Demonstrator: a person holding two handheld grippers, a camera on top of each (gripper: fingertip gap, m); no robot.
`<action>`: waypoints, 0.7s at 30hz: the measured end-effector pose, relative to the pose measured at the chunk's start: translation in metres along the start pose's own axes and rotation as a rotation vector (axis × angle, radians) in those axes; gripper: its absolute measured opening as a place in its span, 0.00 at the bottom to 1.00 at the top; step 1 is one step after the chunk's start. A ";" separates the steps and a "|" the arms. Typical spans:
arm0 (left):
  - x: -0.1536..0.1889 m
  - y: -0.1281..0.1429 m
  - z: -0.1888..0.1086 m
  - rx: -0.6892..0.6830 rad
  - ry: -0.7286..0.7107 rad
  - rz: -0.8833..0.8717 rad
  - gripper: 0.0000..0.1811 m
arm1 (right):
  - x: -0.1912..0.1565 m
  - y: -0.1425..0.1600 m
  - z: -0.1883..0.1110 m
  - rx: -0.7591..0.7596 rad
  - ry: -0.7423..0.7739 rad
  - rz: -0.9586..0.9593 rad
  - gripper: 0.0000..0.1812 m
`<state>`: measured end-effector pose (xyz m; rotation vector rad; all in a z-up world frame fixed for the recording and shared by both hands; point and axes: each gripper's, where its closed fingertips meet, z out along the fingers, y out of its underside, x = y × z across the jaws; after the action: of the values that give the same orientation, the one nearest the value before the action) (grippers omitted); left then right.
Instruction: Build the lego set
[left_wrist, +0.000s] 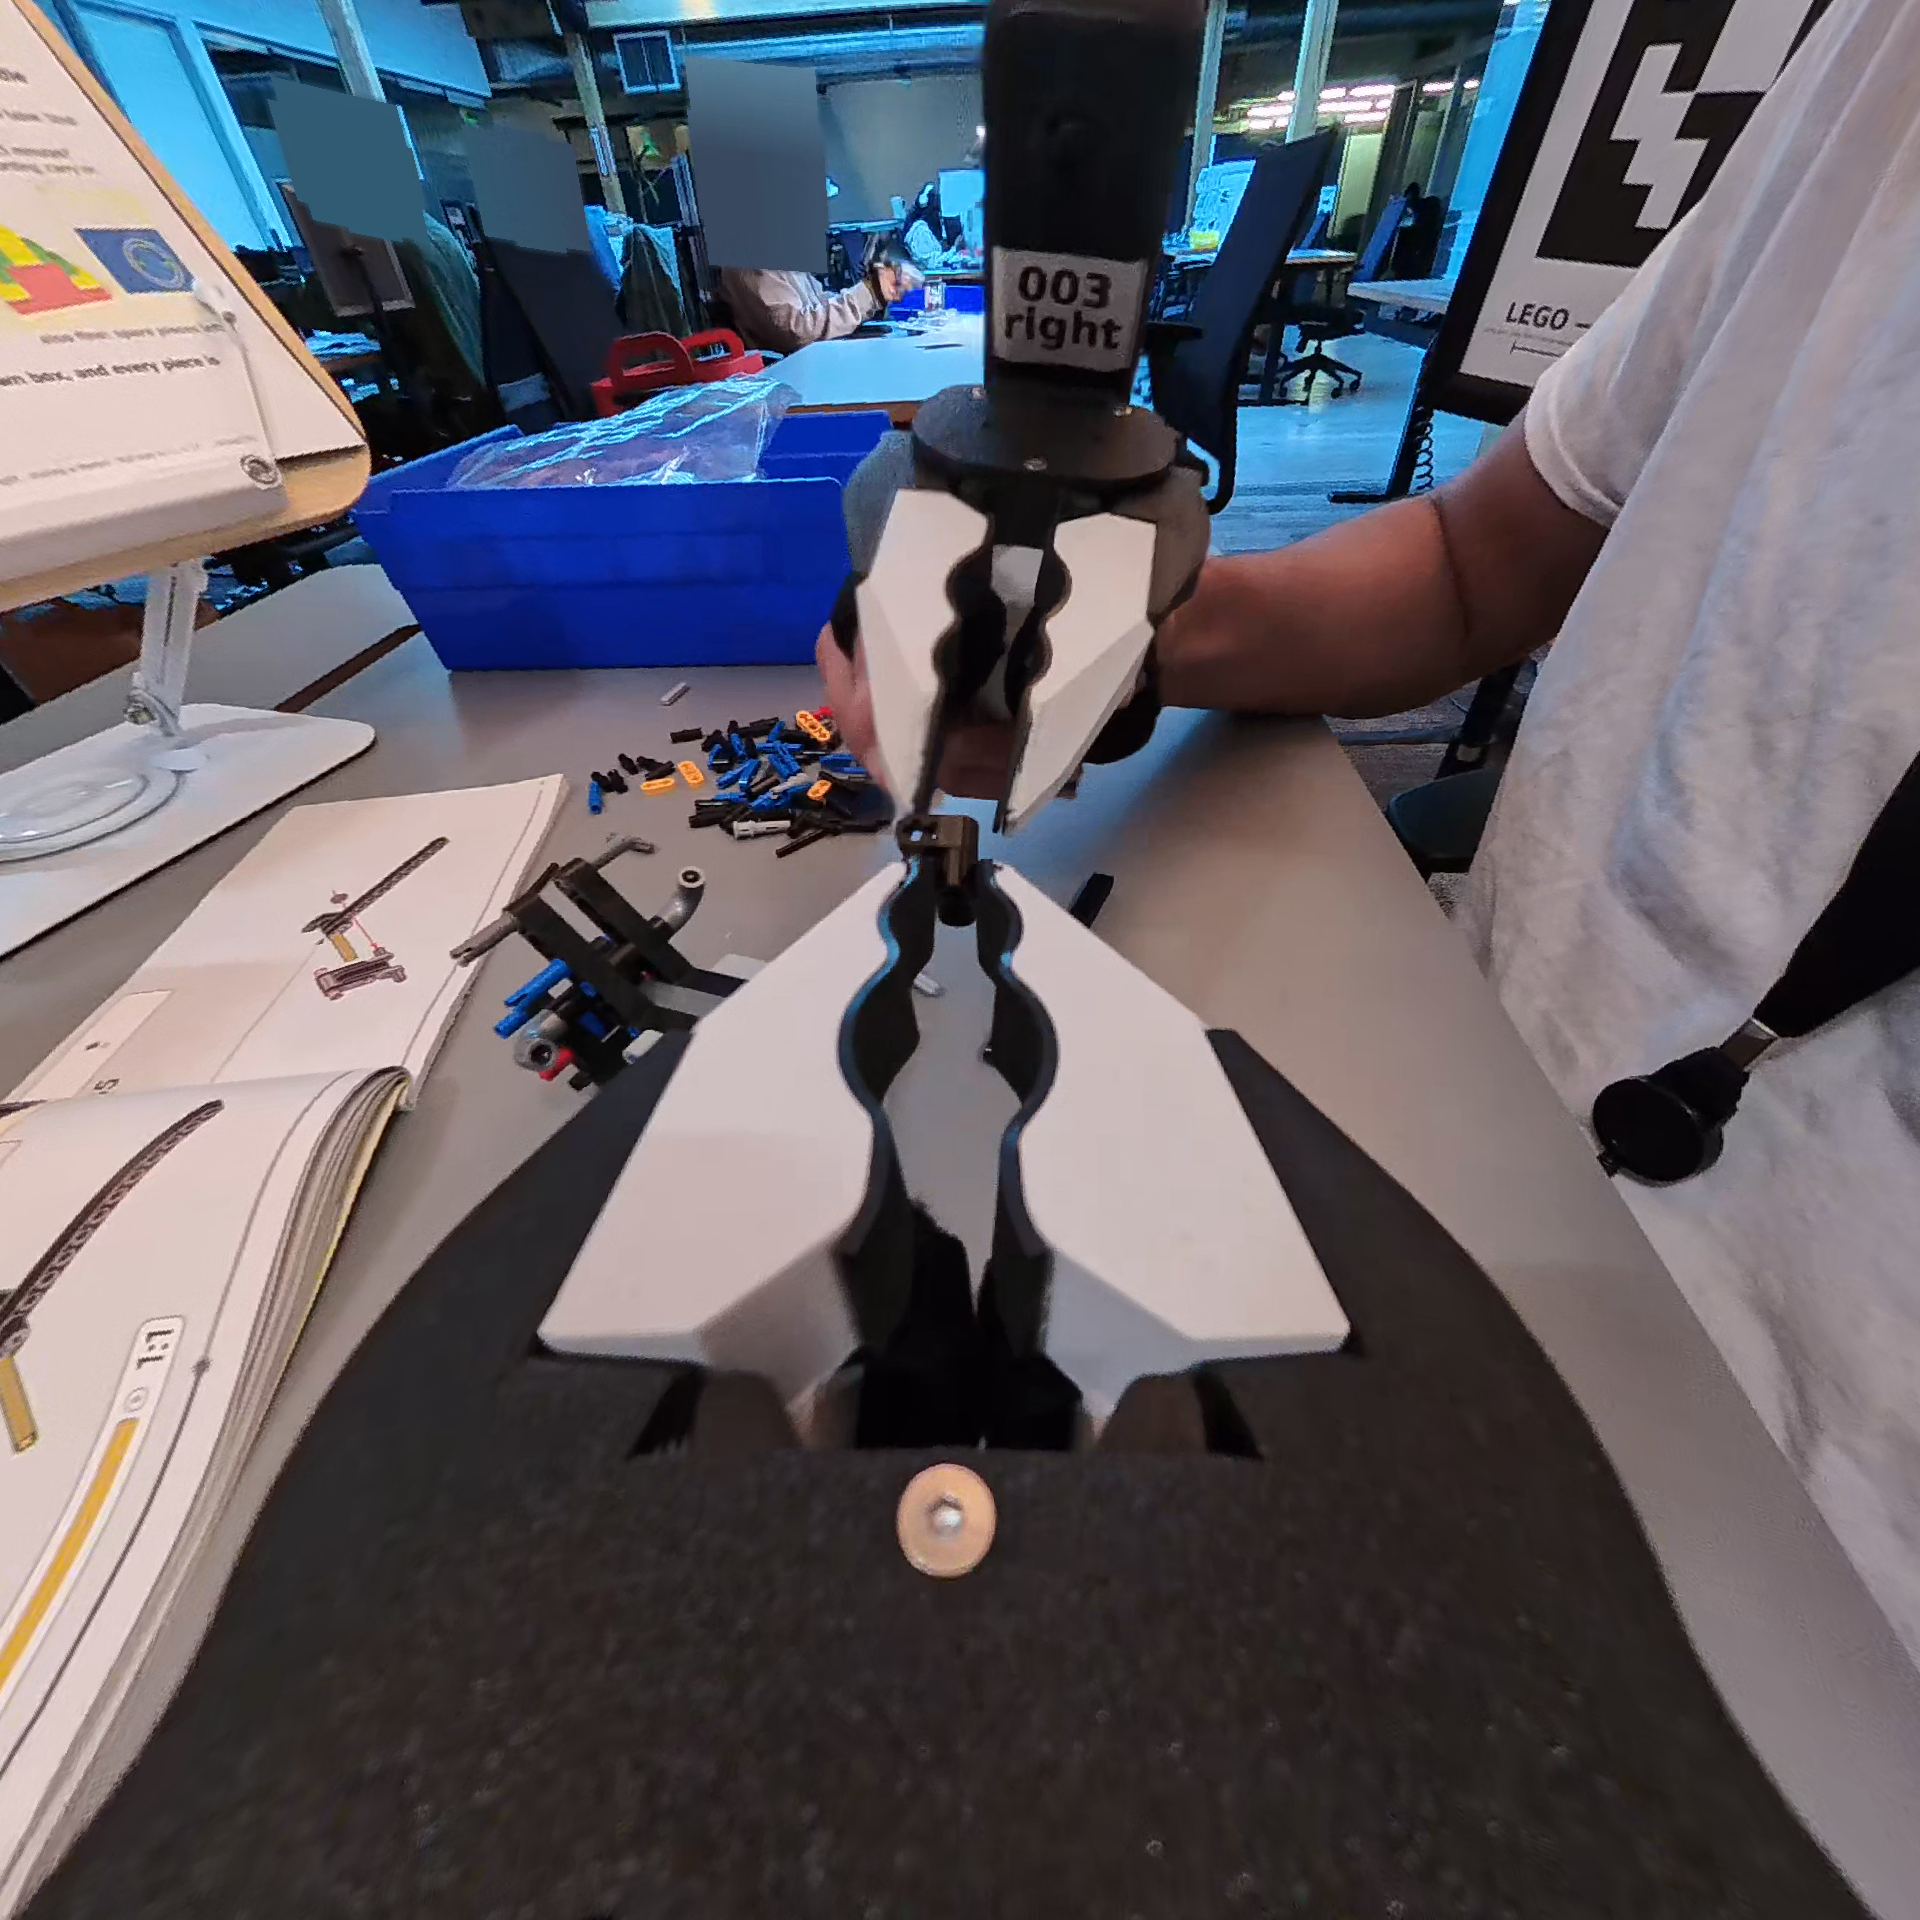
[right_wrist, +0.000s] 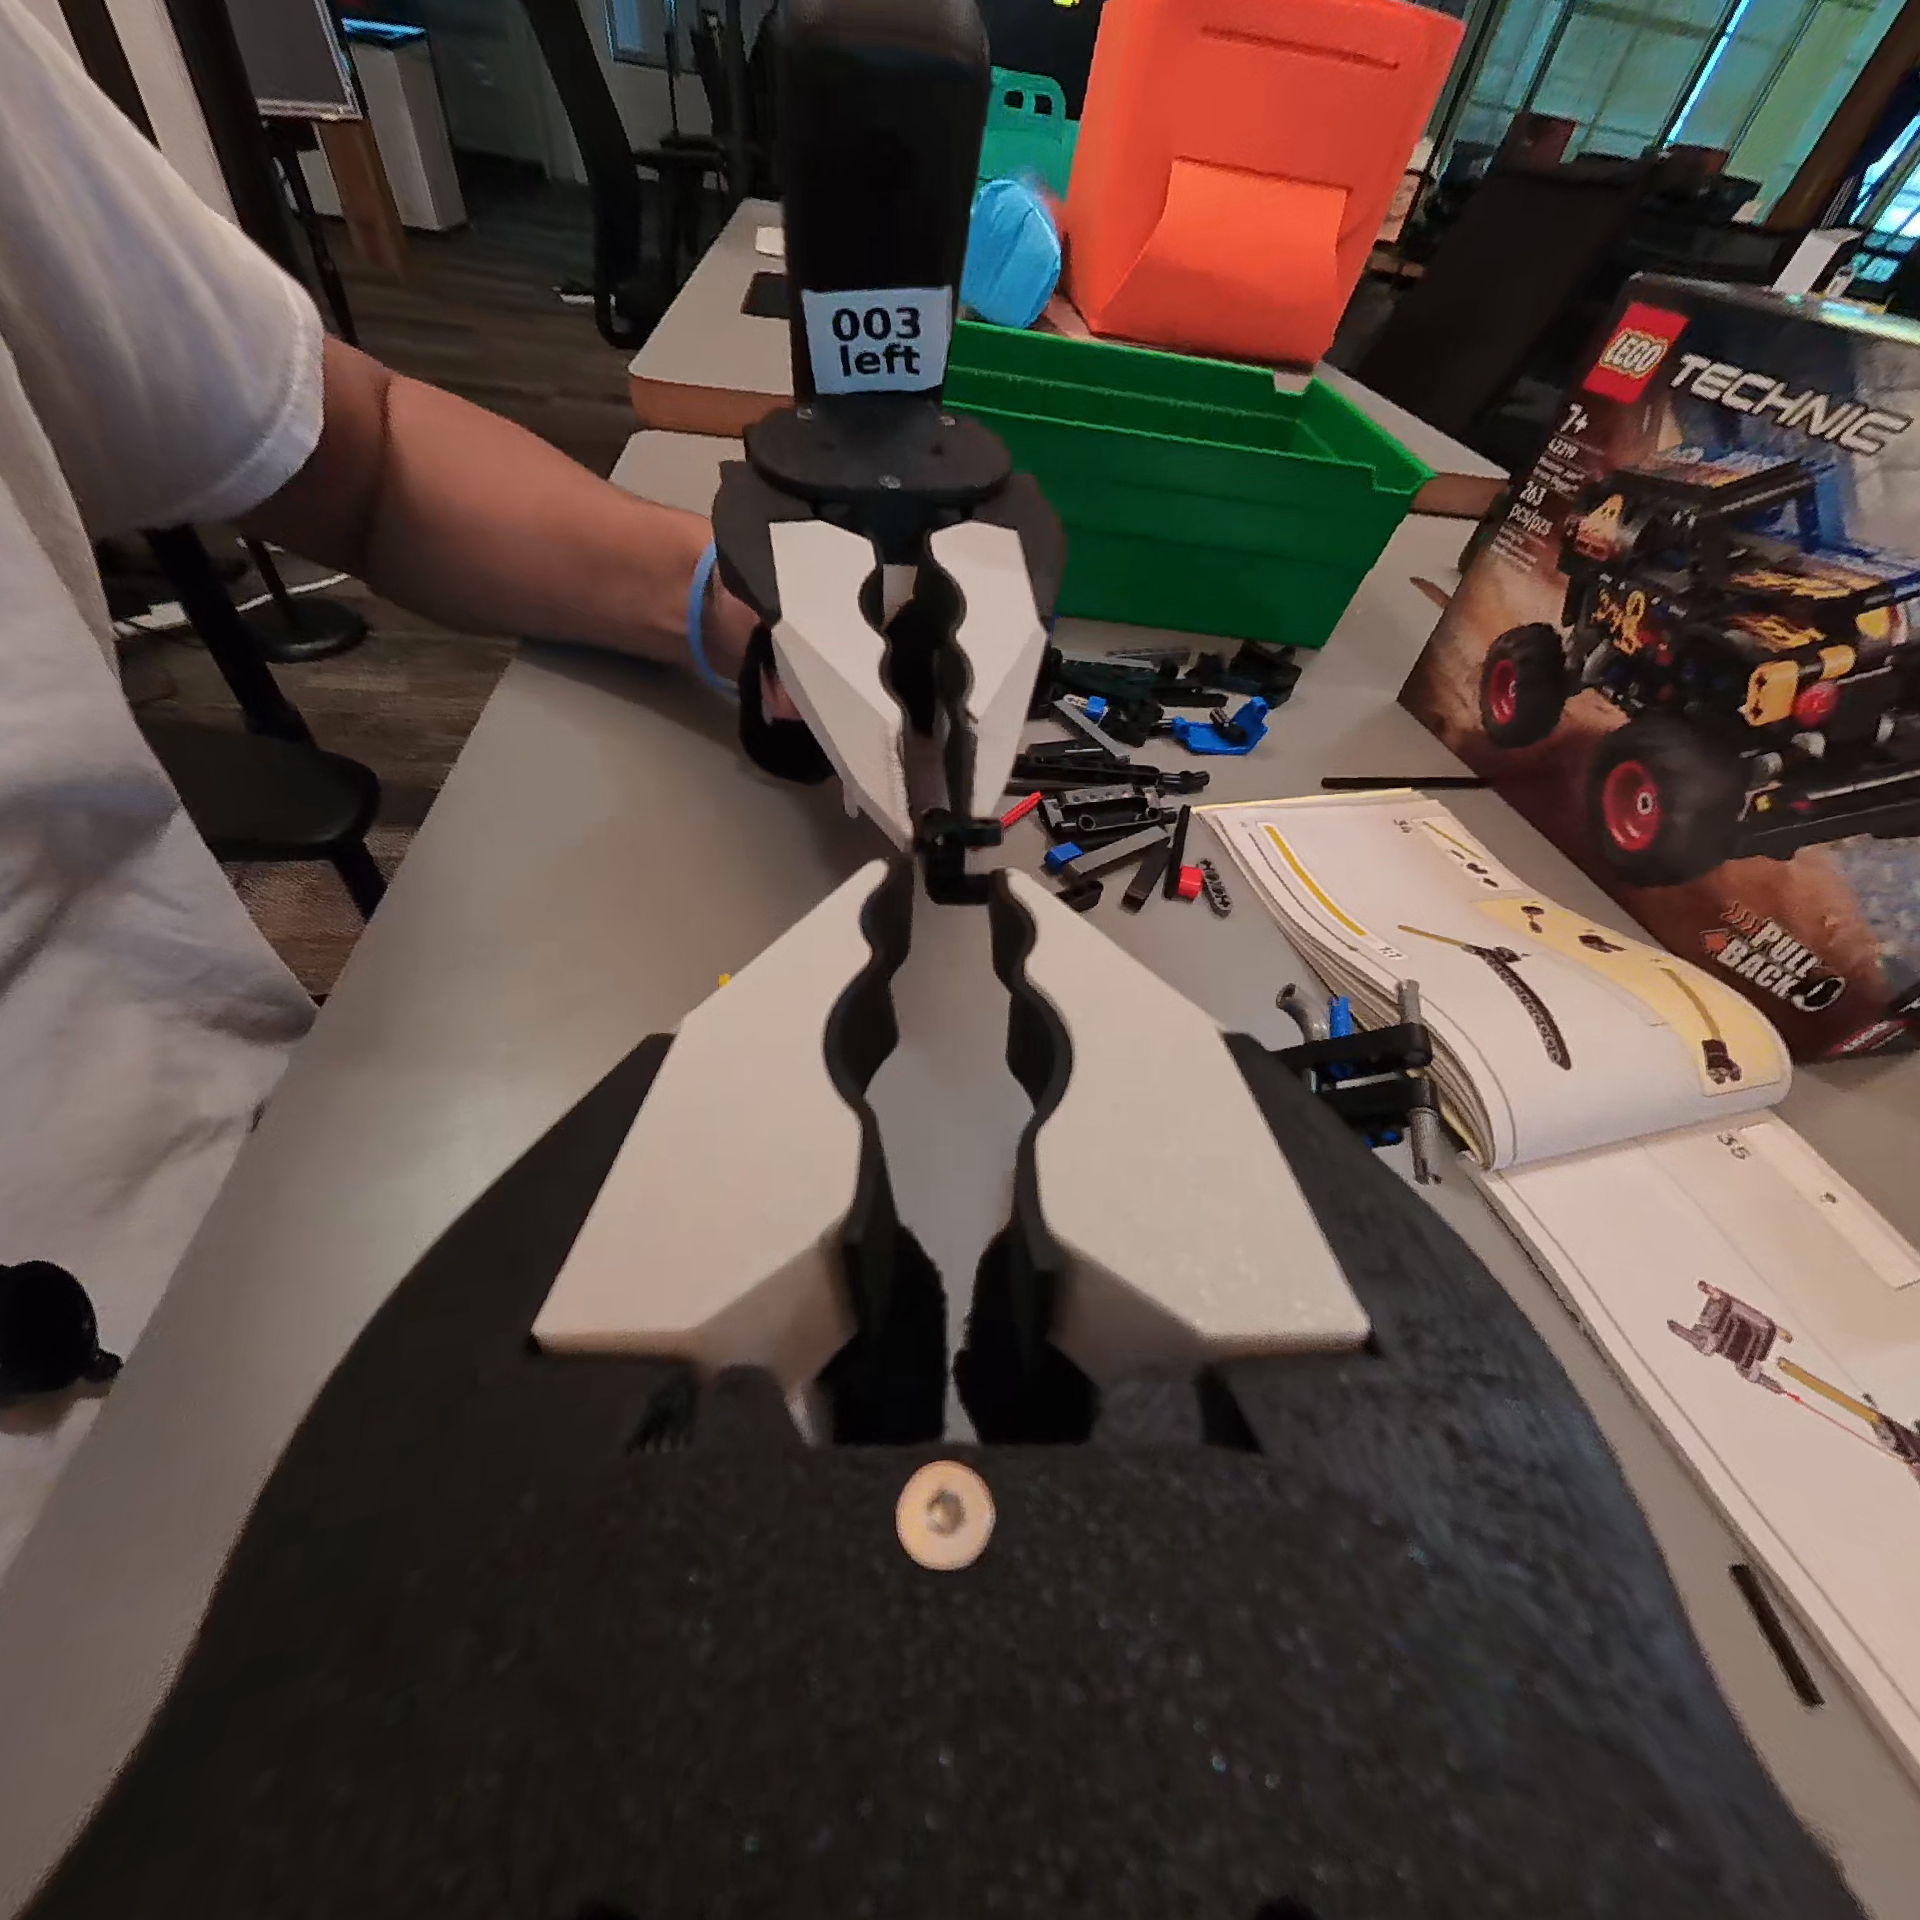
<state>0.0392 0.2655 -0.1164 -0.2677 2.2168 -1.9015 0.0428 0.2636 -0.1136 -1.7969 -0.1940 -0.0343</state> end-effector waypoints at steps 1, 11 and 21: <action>0.000 0.000 0.001 0.004 0.000 -0.004 0.03 | -0.001 0.001 0.001 -0.006 0.008 -0.011 0.06; 0.003 0.005 0.007 -0.011 0.003 -0.008 0.03 | -0.003 0.007 0.004 -0.052 0.022 -0.059 0.04; -0.005 0.010 -0.003 -0.113 -0.021 -0.031 0.12 | 0.005 0.007 0.000 -0.060 0.018 -0.031 0.04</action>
<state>0.0434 0.2712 -0.1252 -0.3405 2.3235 -1.7826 0.0487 0.2628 -0.1201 -1.8528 -0.2103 -0.0795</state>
